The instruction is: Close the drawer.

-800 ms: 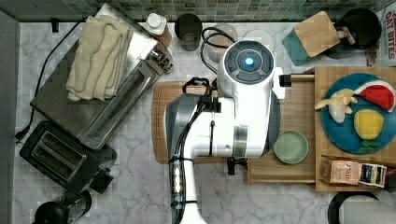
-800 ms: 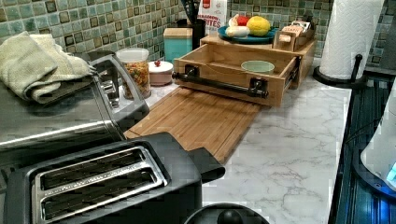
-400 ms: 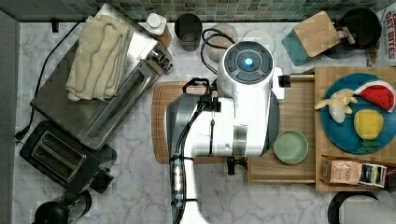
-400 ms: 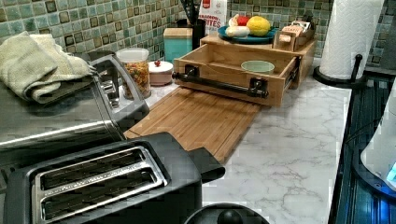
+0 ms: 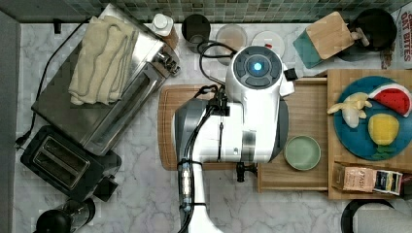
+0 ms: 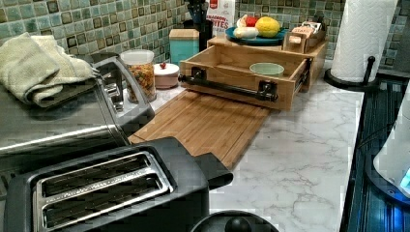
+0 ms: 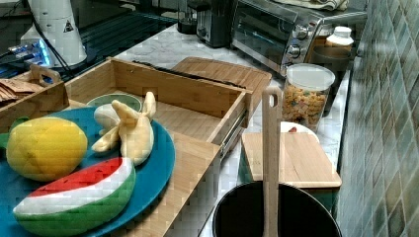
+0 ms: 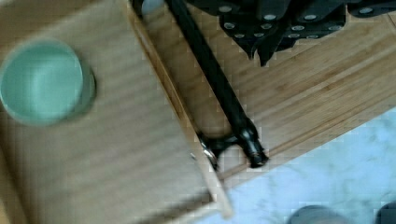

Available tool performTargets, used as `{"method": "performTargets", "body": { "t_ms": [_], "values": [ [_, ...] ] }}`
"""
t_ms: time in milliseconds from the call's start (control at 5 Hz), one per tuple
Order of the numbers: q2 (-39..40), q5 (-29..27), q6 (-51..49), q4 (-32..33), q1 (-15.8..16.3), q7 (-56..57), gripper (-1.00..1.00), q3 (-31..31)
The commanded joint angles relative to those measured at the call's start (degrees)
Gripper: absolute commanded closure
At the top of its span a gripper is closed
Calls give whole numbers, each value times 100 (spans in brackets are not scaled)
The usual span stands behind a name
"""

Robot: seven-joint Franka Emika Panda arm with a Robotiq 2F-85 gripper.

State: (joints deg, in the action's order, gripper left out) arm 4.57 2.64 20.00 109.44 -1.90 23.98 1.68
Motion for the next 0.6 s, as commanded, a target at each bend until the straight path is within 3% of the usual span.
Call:
{"method": "performTargets", "body": {
  "t_ms": [200, 400, 600],
  "values": [
    [-348, -462, 541, 742, 242, 1958, 100, -371],
    [-561, 264, 1509, 1529, 538, 1744, 100, -502],
    [-468, 402, 1814, 1783, 656, 1644, 100, -578]
  ]
}}
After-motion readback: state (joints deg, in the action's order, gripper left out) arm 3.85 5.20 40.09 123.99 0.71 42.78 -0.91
